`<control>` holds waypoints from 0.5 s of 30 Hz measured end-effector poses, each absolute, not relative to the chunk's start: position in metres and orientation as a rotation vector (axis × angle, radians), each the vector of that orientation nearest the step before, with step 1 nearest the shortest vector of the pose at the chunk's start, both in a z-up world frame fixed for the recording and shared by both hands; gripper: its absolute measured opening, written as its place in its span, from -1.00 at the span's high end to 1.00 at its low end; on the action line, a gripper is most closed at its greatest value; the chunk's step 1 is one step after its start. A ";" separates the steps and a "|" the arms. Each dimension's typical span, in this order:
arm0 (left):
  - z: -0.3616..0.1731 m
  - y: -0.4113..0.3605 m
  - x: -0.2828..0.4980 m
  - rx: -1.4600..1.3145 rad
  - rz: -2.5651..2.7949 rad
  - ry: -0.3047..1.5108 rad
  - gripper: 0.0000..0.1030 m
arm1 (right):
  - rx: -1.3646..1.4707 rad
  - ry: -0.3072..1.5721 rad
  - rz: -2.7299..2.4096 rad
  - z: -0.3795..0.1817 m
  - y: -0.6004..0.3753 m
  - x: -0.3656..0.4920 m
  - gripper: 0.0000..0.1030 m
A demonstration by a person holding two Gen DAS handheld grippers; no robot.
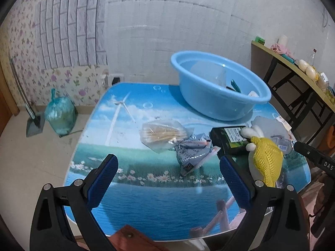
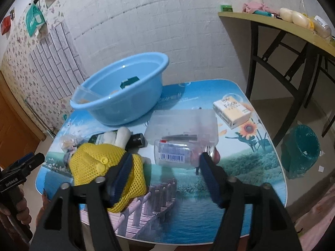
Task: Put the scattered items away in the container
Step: 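Grasp the printed paper sachets with the left tool while the right tool grasps the glass bottle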
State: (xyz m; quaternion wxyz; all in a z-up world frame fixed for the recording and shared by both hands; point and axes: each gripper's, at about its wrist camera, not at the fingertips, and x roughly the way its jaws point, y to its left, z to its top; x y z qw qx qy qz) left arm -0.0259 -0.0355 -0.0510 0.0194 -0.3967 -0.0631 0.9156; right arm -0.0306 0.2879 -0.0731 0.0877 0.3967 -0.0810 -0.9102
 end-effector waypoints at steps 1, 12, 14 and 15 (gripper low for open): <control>-0.054 -0.035 -0.027 -1.237 2.833 -0.204 -0.91 | 1.192 -0.237 -2.710 -0.076 0.288 -0.032 -0.51; -0.088 -0.021 -0.052 -1.329 2.764 -0.258 -0.91 | 1.277 -0.288 -2.744 -0.094 0.302 -0.046 -0.60; -0.091 -0.021 -0.057 -1.346 2.753 -0.271 -0.91 | 1.285 -0.304 -2.732 -0.096 0.302 -0.048 -0.88; -0.092 -0.020 -0.059 -1.352 2.748 -0.274 -0.90 | 1.282 -0.313 -2.722 -0.097 0.301 -0.050 -0.95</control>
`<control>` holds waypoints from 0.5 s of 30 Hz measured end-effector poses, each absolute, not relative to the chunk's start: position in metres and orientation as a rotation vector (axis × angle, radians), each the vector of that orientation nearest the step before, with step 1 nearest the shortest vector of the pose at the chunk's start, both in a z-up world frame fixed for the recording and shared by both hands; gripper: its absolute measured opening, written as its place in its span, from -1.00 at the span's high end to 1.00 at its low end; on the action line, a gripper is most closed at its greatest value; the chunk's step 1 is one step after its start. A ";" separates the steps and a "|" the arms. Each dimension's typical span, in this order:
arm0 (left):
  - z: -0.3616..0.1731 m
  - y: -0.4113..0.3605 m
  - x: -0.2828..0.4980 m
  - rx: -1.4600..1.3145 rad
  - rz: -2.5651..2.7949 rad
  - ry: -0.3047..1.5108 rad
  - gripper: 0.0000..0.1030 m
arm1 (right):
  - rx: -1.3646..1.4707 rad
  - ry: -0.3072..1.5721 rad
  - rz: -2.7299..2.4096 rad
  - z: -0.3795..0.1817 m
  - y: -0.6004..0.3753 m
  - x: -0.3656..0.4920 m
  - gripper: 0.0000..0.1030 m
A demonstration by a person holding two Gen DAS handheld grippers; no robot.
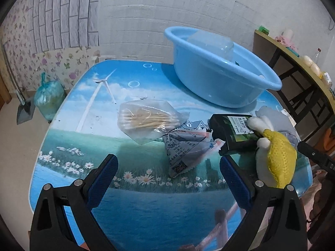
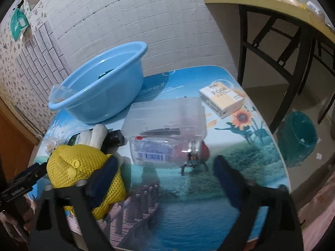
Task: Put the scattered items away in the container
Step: 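Grasp the printed paper sachets with the left tool while the right tool grasps the glass bottle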
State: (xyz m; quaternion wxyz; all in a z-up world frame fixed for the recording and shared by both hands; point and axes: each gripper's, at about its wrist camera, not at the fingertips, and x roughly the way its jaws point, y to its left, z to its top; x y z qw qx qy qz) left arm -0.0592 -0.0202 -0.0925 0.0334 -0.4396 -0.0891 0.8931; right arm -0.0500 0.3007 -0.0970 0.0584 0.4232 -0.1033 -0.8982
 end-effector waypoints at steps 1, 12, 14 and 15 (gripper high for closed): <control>-0.093 -0.019 -0.061 -1.355 2.745 -0.273 -0.90 | 1.281 -0.313 -2.717 -0.097 0.299 -0.051 -0.95; -0.103 -0.005 -0.078 -1.354 2.676 -0.240 -0.76 | 1.361 -0.248 -2.728 -0.113 0.287 -0.075 -0.96; -0.103 -0.003 -0.078 -1.345 2.688 -0.209 -0.12 | 1.358 -0.220 -2.763 -0.114 0.287 -0.077 -0.96; -0.103 -0.002 -0.078 -1.346 2.683 -0.185 -0.03 | 1.359 -0.199 -2.778 -0.114 0.287 -0.078 -0.95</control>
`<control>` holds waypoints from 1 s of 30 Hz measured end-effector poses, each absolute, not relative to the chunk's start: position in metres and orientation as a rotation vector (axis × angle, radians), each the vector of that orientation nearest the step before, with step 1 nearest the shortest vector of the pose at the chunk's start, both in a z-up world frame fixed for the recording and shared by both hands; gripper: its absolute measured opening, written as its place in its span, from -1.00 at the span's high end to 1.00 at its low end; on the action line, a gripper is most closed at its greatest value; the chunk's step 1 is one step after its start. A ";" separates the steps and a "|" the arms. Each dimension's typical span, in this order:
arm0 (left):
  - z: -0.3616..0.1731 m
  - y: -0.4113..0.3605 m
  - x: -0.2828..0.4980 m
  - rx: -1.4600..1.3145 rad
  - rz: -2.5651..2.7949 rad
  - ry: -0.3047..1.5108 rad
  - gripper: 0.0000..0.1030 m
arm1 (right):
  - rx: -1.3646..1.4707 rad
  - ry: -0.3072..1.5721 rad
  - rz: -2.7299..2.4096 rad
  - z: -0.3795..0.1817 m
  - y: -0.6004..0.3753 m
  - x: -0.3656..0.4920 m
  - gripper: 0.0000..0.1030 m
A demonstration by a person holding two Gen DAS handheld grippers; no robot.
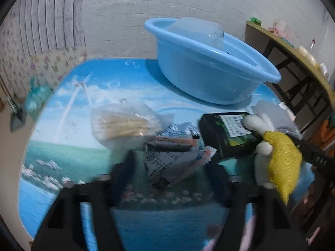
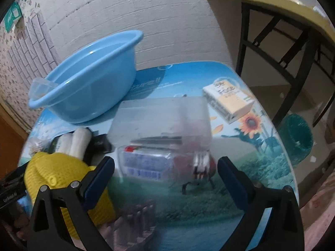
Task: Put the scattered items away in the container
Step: 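Grasp the printed paper sachets with the left tool while the right tool grasps the glass bottle, then lift the paper sachets with the left tool while the right tool lifts the glass bottle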
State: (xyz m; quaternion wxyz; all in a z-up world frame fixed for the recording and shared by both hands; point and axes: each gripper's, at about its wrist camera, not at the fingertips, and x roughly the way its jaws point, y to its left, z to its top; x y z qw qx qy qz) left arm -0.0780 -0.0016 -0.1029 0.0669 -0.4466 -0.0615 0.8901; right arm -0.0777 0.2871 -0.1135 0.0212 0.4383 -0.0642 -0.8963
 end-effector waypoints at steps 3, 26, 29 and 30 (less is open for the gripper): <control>-0.102 -0.003 -0.076 -1.336 2.666 -0.188 0.08 | 1.355 -0.177 -2.765 -0.114 0.286 -0.079 -0.70; -0.087 -0.033 -0.013 -1.285 2.745 -0.181 0.20 | 1.273 -0.155 -2.712 -0.098 0.288 -0.031 -0.69; -0.091 -0.034 -0.013 -1.291 2.750 -0.179 0.20 | 1.292 -0.129 -2.704 -0.102 0.287 -0.029 -0.69; -0.093 -0.035 -0.014 -1.293 2.749 -0.184 0.20 | 1.301 -0.111 -2.704 -0.103 0.286 -0.030 -0.69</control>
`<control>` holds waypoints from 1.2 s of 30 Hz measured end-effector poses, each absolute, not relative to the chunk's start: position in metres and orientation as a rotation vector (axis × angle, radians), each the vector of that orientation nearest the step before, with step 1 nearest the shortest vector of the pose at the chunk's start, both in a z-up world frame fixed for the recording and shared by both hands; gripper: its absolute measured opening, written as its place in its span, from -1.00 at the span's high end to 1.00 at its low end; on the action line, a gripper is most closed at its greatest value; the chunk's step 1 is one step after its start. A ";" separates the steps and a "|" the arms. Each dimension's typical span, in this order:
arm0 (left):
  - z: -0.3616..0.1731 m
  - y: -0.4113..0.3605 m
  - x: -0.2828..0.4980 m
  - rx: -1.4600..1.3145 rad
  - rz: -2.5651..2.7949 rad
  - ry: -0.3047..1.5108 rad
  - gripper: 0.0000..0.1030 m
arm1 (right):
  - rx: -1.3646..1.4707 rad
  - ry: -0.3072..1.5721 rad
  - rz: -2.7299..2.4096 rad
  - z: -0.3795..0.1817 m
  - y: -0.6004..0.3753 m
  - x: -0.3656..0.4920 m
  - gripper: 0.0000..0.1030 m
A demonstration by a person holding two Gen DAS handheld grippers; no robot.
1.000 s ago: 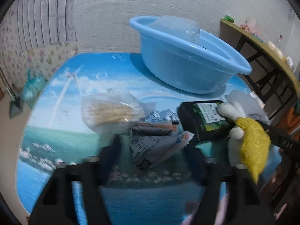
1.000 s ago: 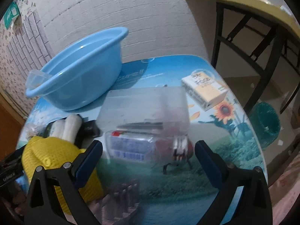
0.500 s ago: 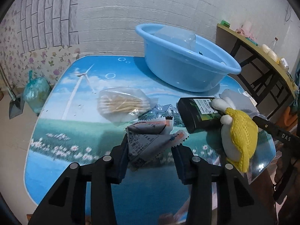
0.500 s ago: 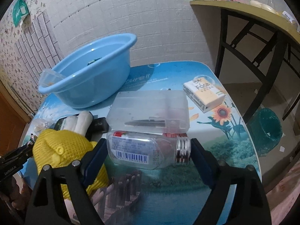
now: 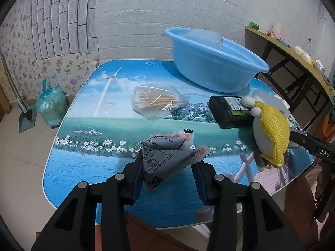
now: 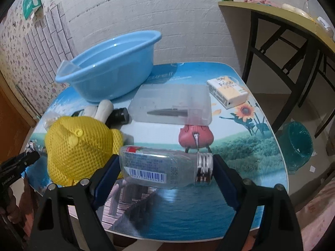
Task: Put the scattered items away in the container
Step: 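Lift the paper sachets with the left tool while the right tool lifts the glass bottle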
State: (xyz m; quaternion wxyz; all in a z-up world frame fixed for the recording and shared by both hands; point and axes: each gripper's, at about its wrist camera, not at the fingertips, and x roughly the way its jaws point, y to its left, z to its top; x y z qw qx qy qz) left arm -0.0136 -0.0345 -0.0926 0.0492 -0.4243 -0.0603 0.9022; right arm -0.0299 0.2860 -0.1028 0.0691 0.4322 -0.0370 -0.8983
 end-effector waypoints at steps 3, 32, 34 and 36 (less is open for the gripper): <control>-0.098 -0.036 -0.018 -1.318 2.735 -0.195 0.20 | 1.308 -0.088 -2.712 -0.103 0.285 -0.032 -0.69; -0.109 -0.014 -0.019 -1.270 2.772 0.022 -0.32 | 1.332 -0.097 -2.687 -0.116 0.276 -0.037 -0.70; -0.110 -0.013 -0.020 -1.271 2.771 0.025 -0.50 | 1.330 -0.102 -2.686 -0.116 0.276 -0.037 -0.70; -0.111 -0.013 -0.022 -1.276 2.775 0.024 -0.64 | 1.327 -0.096 -2.688 -0.116 0.275 -0.037 -0.70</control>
